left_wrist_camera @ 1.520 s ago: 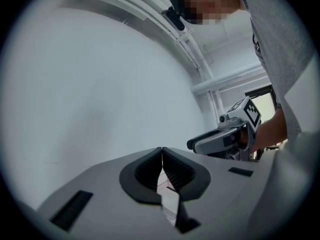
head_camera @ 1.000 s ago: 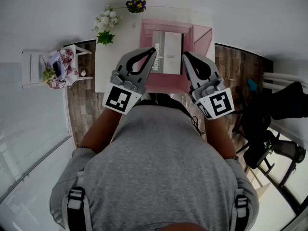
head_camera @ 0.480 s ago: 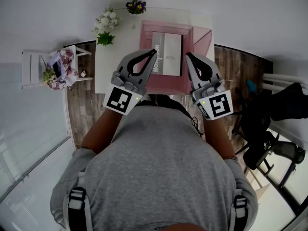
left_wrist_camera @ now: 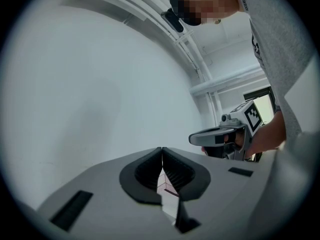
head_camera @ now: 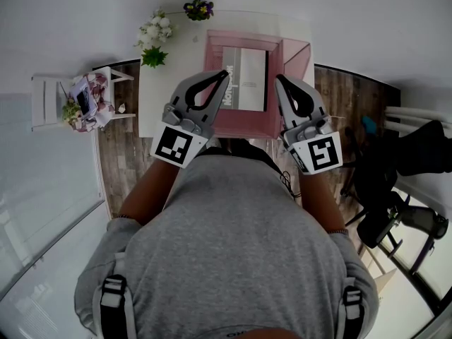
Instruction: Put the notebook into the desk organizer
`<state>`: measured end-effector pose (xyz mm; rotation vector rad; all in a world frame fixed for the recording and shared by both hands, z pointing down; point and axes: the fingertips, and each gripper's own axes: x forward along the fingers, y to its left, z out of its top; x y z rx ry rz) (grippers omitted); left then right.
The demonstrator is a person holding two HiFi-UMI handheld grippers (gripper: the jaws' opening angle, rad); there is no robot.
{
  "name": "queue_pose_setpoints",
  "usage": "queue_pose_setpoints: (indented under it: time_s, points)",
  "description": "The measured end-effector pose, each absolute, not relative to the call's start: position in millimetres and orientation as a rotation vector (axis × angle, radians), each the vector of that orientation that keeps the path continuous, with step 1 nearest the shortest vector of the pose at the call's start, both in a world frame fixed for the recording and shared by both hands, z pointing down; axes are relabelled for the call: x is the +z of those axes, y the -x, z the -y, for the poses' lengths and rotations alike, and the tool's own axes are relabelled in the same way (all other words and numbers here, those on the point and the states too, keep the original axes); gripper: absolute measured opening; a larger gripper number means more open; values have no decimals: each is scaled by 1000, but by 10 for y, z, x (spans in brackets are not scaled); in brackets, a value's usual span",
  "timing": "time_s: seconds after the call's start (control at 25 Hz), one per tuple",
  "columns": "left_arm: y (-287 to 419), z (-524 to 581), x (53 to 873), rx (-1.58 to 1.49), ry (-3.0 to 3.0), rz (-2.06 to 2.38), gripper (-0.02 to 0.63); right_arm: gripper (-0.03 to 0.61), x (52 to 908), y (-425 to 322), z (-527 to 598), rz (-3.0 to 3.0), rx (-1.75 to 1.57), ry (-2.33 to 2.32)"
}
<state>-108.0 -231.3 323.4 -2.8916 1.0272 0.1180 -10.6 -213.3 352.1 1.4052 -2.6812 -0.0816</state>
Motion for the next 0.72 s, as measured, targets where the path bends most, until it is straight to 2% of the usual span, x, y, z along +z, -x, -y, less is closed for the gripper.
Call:
queue_pose_setpoints:
  time_s: [0.72]
  points:
    - [1110, 2405, 3258, 103, 2887, -1039, 20, 8, 3536, 118, 2228, 2685, -71, -1386]
